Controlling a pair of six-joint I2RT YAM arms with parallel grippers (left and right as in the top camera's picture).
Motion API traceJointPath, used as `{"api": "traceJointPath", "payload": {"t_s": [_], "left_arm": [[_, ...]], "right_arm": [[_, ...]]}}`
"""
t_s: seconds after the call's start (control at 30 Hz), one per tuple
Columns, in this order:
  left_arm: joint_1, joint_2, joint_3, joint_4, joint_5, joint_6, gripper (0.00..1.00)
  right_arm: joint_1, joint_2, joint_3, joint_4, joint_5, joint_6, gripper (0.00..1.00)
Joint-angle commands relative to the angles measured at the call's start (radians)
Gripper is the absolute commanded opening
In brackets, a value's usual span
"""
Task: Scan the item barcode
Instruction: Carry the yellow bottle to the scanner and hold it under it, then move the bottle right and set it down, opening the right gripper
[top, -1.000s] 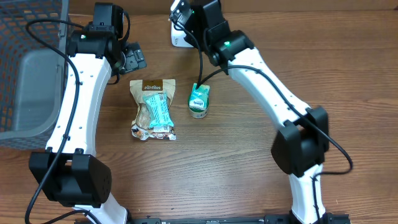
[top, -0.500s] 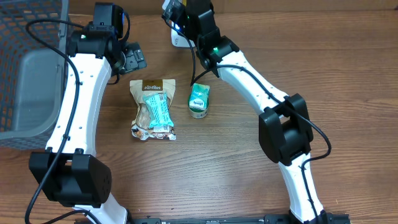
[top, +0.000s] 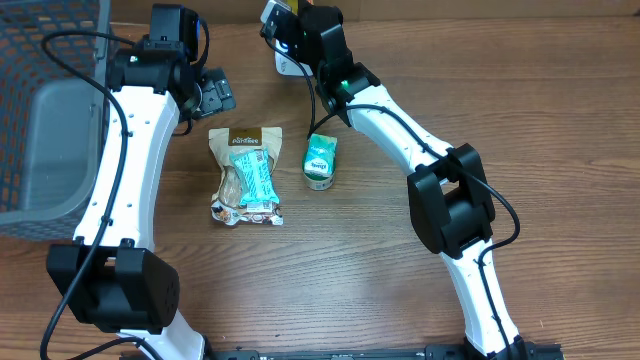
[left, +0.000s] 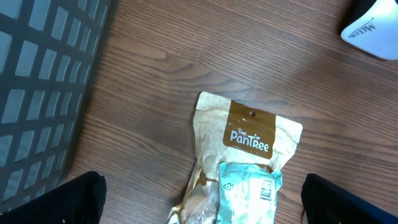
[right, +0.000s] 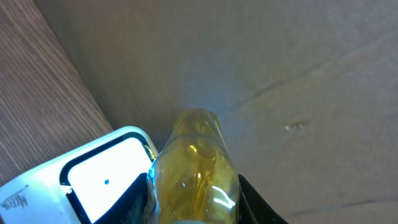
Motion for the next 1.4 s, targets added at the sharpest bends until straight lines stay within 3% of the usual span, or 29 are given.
{"api": "traceJointPath", "payload": {"t_s": [0.0, 0.33, 0.53, 0.73, 0.9, 1.0, 1.2, 1.37], "left_arm": [[-0.006, -0.012, 0.013, 0.002, 0.000, 0.013, 1.00], [-0.006, -0.012, 0.013, 0.002, 0.000, 0.013, 1.00], [-0.006, -0.012, 0.013, 0.002, 0.000, 0.013, 1.00], [-0.006, -0.012, 0.013, 0.002, 0.000, 0.013, 1.00], [-0.006, -0.012, 0.013, 0.002, 0.000, 0.013, 0.99], [-0.006, -0.012, 0.013, 0.002, 0.000, 0.013, 1.00], [-0.006, -0.012, 0.013, 0.002, 0.000, 0.013, 1.00], [-0.006, -0.012, 0.013, 0.002, 0.000, 0.013, 1.00]], "right_arm": [[-0.003, -0.005, 0.026, 0.024, -0.039, -0.003, 0.04], [-0.004, 0.034, 0.026, 0.026, -0.034, -0.003, 0.04], [0.006, -0.027, 0.027, 0.076, 0.040, 0.004, 0.04], [0.009, -0.174, 0.027, 0.010, 0.102, 0.206, 0.04], [-0.013, -0.311, 0.027, -0.265, 0.208, 0.528, 0.04], [-0.058, -0.380, 0.027, -0.559, 0.216, 0.826, 0.04], [-0.161, -0.405, 0.026, -1.054, 0.193, 1.272, 0.04], [-0.283, -0.401, 0.002, -1.332, 0.089, 1.344, 0.05]]}}
